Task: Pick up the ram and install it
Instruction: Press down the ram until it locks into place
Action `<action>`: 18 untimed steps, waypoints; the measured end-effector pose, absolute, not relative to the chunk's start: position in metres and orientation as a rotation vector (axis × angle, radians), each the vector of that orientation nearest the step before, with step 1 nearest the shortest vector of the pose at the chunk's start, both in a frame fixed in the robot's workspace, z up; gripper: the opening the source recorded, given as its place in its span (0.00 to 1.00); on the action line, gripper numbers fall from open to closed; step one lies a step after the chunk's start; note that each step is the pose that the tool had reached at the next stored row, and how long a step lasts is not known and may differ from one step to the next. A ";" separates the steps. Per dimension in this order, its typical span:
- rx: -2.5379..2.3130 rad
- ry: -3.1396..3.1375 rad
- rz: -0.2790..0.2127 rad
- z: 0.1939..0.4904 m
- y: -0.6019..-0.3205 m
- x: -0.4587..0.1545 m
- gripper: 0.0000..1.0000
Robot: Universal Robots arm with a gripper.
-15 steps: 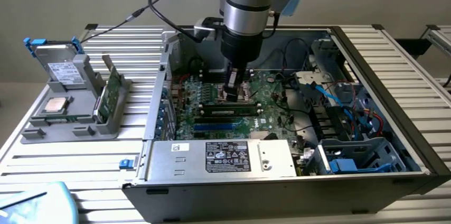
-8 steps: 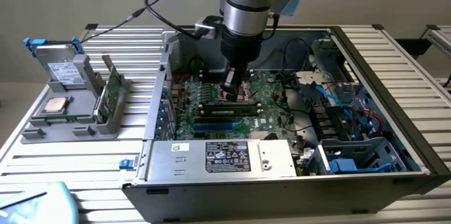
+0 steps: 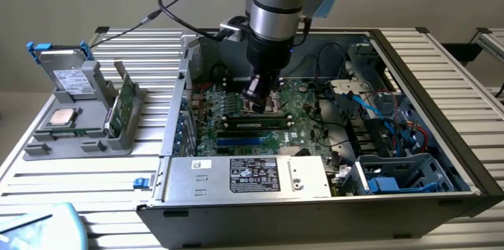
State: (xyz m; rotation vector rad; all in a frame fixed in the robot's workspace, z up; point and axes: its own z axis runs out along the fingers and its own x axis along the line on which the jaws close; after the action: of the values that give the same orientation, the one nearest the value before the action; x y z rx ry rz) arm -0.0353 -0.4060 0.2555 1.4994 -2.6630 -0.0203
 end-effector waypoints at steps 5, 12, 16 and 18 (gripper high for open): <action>1.413 -2.714 -0.016 0.255 -0.406 -0.035 0.11; 1.292 -2.781 -0.005 0.255 -0.406 -0.035 0.11; 1.224 -2.816 0.005 0.254 -0.406 -0.035 0.11; 1.191 -2.832 0.011 0.254 -0.406 -0.035 0.11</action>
State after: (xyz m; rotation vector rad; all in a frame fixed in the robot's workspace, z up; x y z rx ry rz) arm -0.0352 -0.4061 0.2541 1.1905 -2.8325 0.0108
